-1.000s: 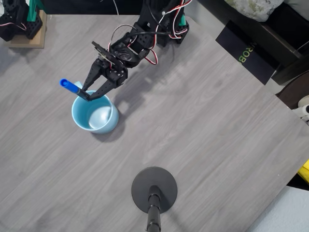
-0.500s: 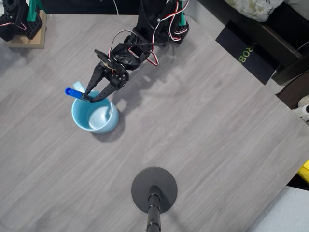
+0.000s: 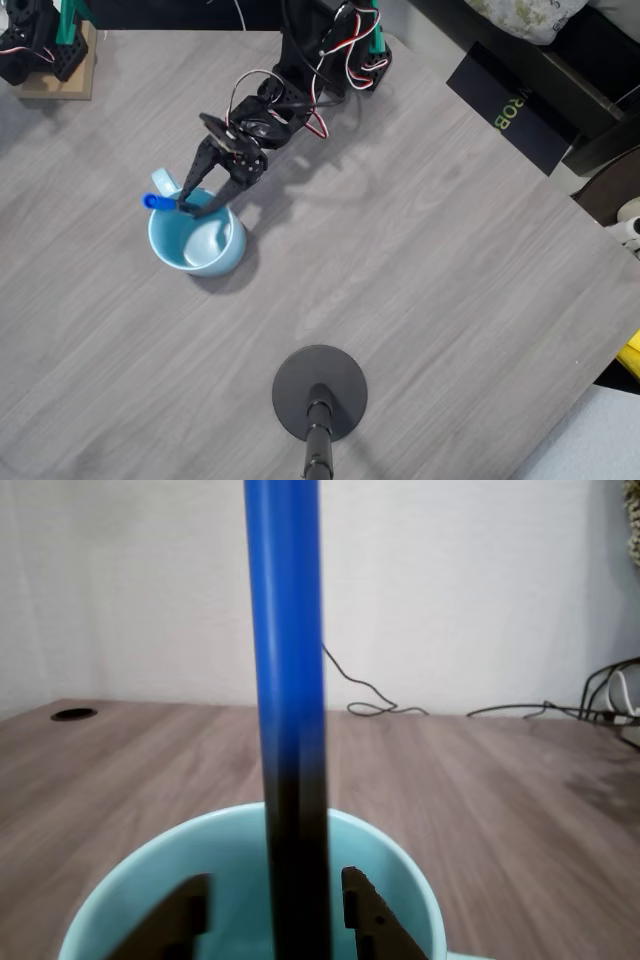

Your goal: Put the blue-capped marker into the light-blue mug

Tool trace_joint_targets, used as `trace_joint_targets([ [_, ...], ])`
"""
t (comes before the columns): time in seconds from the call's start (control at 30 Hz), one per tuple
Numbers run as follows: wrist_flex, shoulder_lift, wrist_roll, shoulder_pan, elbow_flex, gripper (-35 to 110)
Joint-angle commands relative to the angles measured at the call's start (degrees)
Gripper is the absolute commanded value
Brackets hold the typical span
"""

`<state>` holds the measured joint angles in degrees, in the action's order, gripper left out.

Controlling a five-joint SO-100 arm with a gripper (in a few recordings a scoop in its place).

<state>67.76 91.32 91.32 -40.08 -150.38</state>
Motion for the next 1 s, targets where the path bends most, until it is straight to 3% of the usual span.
trace_joint_targets([
  [0.0, -0.4, 0.4, 0.5, -0.1, 0.2, 29],
  [0.27, -0.6, 1.0, 0.2, -0.1, -0.1, 26],
  [0.37, 0.0, 2.5, -3.4, 0.3, -0.5, 18],
  [0.47, -5.8, 8.4, -9.1, 0.5, -1.3, 11],
  [0.57, -23.9, 21.8, -16.4, 0.5, -1.3, 0],
  [0.73, -65.4, 45.4, -33.3, 2.5, 7.4, 0],
  [0.97, -90.2, 61.2, -46.6, 11.6, 9.3, 0],
])
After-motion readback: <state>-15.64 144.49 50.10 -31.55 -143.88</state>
